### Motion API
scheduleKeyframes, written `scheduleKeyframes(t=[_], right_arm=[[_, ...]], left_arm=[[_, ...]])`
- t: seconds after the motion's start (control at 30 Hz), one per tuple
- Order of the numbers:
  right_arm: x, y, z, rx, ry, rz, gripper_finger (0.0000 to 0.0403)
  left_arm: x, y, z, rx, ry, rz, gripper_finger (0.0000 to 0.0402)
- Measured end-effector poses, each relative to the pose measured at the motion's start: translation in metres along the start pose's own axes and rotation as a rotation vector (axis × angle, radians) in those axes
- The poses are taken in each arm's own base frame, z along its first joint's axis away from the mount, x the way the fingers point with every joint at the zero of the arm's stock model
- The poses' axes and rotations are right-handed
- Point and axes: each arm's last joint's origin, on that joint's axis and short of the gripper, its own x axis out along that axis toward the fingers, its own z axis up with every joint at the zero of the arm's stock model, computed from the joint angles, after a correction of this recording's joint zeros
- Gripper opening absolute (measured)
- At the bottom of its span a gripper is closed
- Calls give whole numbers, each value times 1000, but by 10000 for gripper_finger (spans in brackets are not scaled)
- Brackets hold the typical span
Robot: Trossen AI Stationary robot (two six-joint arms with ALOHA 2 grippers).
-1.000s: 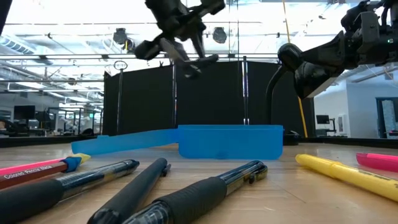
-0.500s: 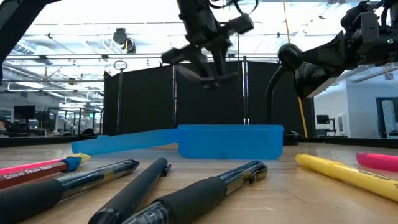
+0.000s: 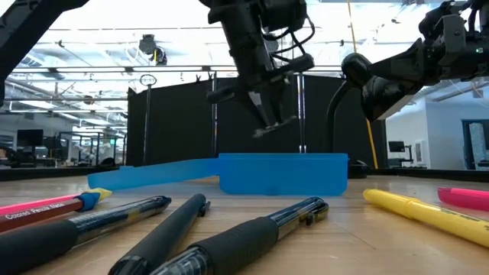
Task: Pick & place school supplies into a supply box
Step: Put the black scissors into the blue supply box
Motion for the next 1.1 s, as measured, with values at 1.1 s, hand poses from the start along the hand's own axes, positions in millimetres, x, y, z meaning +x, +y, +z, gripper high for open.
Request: scheduleKeyframes(t=[1.1], right_arm=[[0,0,-1,-4,7,0,0]], left_arm=[[37,27,-20,-23,-32,86,81]])
